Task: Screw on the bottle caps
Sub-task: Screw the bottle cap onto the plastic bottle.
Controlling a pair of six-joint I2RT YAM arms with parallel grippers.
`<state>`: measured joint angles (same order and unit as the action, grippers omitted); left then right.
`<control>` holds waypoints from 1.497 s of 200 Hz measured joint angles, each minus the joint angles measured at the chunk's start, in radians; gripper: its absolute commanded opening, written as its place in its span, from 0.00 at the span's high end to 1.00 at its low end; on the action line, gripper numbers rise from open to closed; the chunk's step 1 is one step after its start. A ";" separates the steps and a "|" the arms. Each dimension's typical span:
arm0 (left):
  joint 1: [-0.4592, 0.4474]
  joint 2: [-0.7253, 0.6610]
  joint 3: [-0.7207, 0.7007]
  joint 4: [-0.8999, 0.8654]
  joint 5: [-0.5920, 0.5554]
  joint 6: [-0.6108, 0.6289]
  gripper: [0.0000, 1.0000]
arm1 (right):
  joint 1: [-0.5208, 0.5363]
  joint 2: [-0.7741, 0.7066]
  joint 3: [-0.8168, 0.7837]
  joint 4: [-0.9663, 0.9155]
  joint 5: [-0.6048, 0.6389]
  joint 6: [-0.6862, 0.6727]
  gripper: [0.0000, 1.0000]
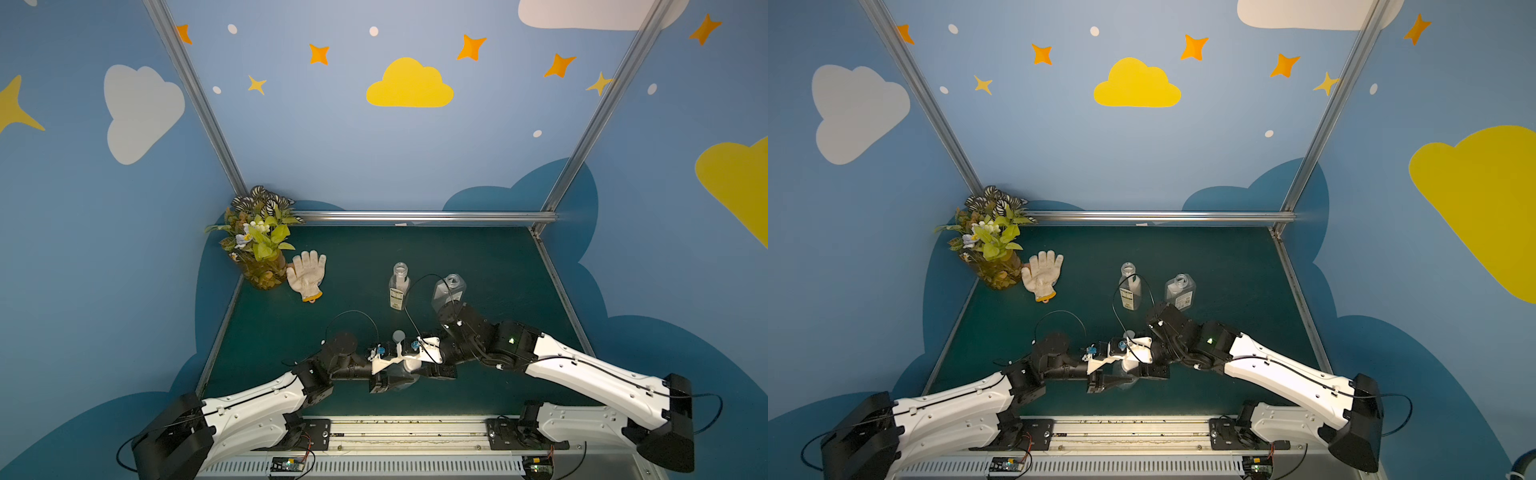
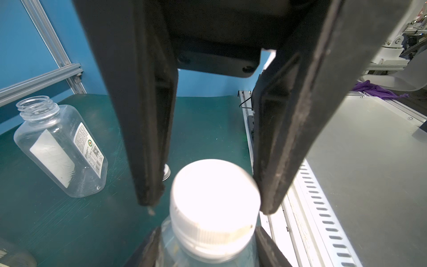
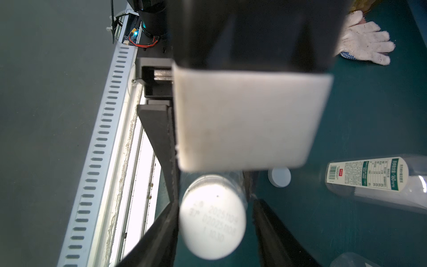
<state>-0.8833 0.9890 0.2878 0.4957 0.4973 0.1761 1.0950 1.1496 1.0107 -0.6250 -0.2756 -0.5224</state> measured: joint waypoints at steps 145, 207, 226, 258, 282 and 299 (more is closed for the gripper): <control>0.005 0.002 -0.005 0.005 -0.143 -0.001 0.97 | 0.022 0.036 0.000 0.057 0.176 0.331 1.00; 0.006 -0.002 -0.005 0.026 -0.237 -0.013 0.97 | 0.068 0.101 0.079 0.026 0.348 0.629 1.00; 0.008 -0.003 -0.005 0.038 -0.263 -0.020 0.97 | 0.082 0.143 0.138 -0.025 0.401 0.733 1.00; 0.010 -0.007 -0.005 0.047 -0.299 -0.042 0.97 | 0.094 0.216 0.238 -0.116 0.455 0.891 1.00; 0.014 -0.014 -0.005 0.053 -0.299 -0.087 0.97 | 0.099 0.244 0.286 -0.162 0.474 0.982 1.00; 0.012 -0.016 -0.006 0.057 -0.308 -0.069 0.97 | 0.098 0.259 0.307 -0.180 0.476 1.071 1.00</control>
<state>-0.8715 0.9726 0.2821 0.5526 0.1894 0.1074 1.1931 1.4086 1.3178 -0.8055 0.2005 0.5484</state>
